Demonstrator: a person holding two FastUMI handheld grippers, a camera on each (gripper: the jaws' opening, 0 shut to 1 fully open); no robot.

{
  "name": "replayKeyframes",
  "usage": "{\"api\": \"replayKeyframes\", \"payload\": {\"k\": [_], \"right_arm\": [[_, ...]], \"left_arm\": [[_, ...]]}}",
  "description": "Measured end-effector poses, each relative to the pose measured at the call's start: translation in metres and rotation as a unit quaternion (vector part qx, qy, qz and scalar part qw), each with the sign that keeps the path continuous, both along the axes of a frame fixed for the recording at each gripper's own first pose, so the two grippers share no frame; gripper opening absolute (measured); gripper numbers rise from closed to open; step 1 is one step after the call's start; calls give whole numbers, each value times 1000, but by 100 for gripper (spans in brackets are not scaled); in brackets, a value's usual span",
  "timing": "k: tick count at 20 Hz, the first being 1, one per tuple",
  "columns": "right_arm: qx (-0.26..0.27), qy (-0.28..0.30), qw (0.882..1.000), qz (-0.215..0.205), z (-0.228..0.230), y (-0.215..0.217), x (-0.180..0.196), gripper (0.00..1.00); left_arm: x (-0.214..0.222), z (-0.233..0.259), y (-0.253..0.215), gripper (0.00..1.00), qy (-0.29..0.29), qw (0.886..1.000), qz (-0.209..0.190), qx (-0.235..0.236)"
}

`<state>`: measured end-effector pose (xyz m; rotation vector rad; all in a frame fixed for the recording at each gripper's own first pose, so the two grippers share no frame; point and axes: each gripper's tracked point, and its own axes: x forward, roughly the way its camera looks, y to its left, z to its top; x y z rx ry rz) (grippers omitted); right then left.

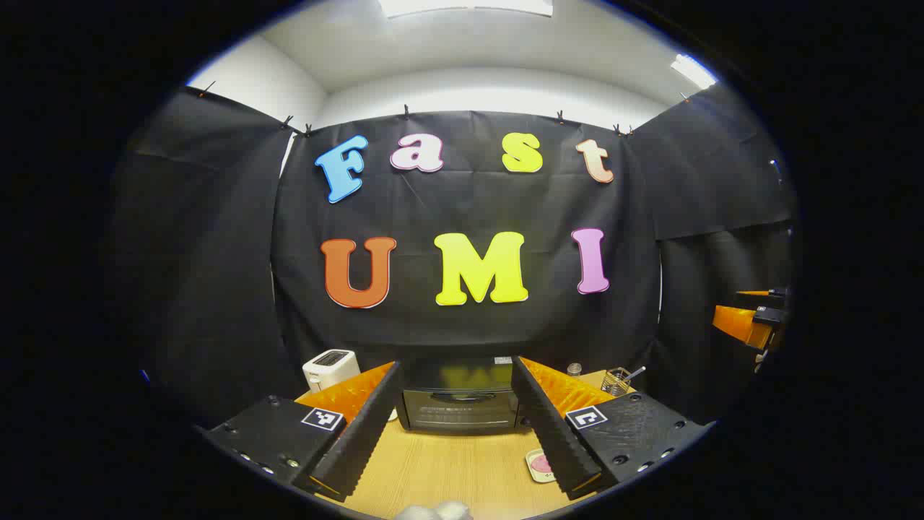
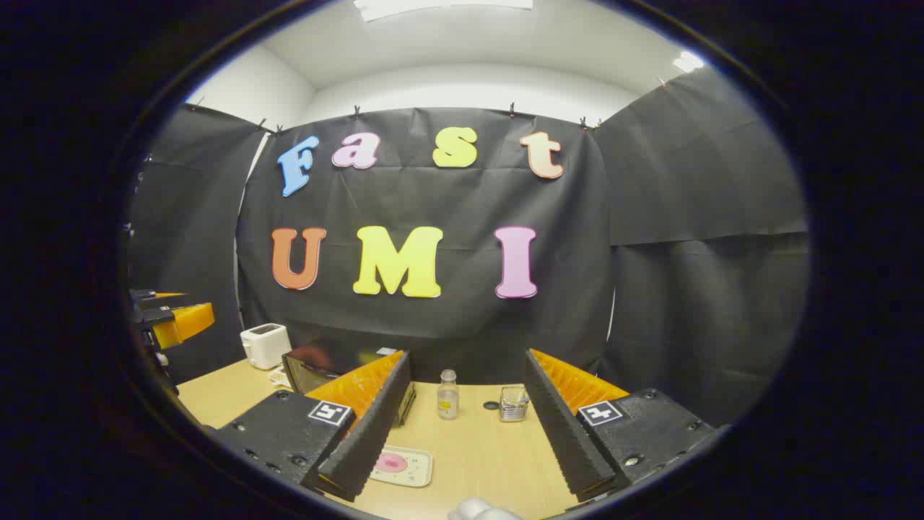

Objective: Open the electric oven with the left hand, put the food in, and close the electric oven.

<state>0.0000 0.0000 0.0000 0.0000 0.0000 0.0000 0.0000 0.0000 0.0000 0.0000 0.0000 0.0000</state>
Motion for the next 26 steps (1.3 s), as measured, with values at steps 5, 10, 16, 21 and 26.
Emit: {"api": "replayKeyframes", "payload": {"k": [5,10,16,21,26], "right_arm": [[-3,5,1000,2,-1,5,5,99],[-6,10,1000,3,-3,10,13,97],[-2,19,1000,-6,-5,7,18,99],[-10,27,999,-28,-4,-6,15,97],[-17,47,997,-59,-5,-22,7,97]], "left_arm": [[10,-3,1,96,4,1000,-4,-1],[23,-4,3,100,4,1000,-10,-2],[61,-22,1,96,9,1000,-19,-8],[129,-55,-6,96,23,999,-25,-12],[208,-117,-17,96,64,997,-38,4]]}}
